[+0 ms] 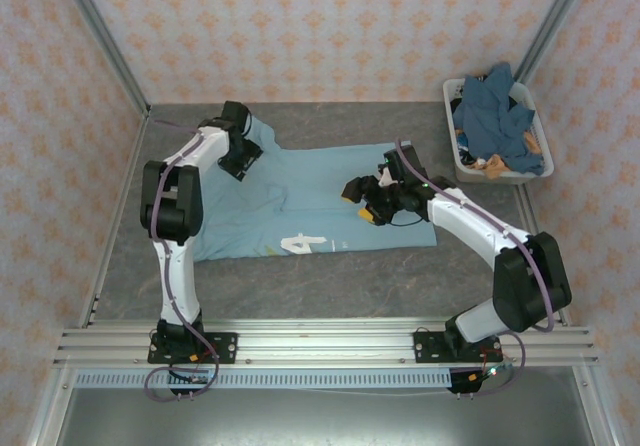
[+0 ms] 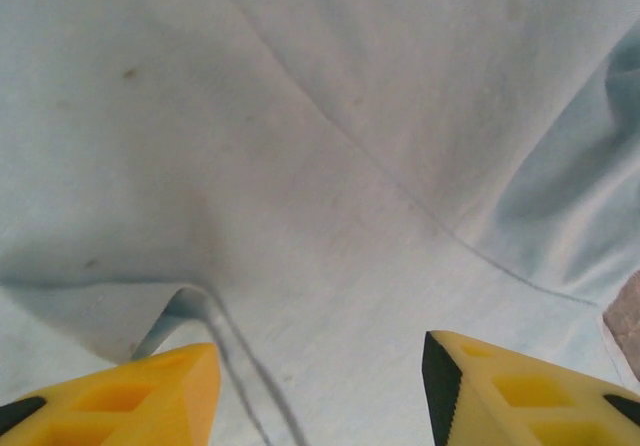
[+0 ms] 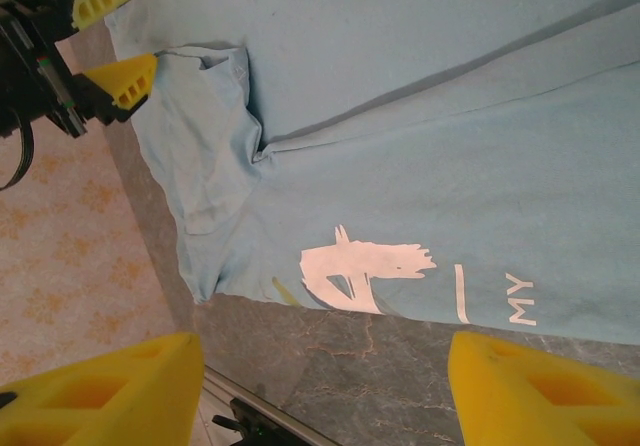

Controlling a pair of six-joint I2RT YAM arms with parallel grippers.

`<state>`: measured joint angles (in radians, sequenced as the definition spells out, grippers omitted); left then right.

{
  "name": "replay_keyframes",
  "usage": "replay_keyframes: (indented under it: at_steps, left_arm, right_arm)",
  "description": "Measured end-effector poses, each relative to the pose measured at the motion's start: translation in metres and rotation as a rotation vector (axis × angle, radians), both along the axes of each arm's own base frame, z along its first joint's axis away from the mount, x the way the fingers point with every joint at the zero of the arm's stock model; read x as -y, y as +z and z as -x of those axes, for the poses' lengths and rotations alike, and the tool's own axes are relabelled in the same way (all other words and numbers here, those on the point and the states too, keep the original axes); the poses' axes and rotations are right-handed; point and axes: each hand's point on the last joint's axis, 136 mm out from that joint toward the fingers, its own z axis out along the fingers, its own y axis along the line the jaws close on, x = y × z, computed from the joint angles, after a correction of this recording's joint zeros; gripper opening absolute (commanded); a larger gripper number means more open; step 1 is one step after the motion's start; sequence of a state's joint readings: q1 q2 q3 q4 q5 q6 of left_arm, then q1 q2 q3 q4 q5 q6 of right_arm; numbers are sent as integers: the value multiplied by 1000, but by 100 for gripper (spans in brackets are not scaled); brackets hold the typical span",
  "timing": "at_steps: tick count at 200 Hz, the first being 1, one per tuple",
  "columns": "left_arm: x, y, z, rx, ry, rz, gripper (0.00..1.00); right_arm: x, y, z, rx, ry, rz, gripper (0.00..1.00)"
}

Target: Fold and stack the t-shirts

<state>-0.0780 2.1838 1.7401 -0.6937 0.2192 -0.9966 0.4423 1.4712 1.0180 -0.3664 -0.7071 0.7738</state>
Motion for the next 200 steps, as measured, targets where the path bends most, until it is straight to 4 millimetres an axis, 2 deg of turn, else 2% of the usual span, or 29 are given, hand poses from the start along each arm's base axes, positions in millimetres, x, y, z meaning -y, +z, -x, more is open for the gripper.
replay_keyframes:
  at_steps: [33, 50, 64, 79, 95, 110, 129, 161, 181, 200]
  left_arm:
    - [-1, 0, -8, 13, -60, -22, 55]
    - [-3, 13, -5, 33, -87, -47, 54]
    - [-8, 31, 9, 43, -98, -71, 49]
    - [-12, 58, 38, 48, -107, -88, 46]
    - [-17, 84, 79, 57, -104, -90, 42]
    - [-23, 92, 121, 32, -104, -94, 41]
    - [-37, 74, 176, -67, -95, -103, 38]
    - [-71, 19, 259, -313, -5, -84, 30]
    - [-91, 4, 299, -377, 107, -56, 34]
    - [-103, 2, 317, -369, 205, -32, 39]
  right_arm:
    - [-1, -3, -3, -6, -2, 6, 61]
    - [0, -7, -5, -11, -5, 19, 59]
    - [4, -13, -4, -23, -11, 50, 55]
    - [10, -21, -5, -41, -18, 98, 50]
    - [24, -29, -6, -56, -39, 148, 45]
    - [44, -36, -9, -77, -76, 196, 40]
    - [70, -44, -10, -106, -104, 273, 34]
    - [94, -67, -4, -189, -94, 402, 24]
    - [109, -87, 8, -270, -82, 483, 23]
    - [120, -101, 16, -324, -72, 541, 23]
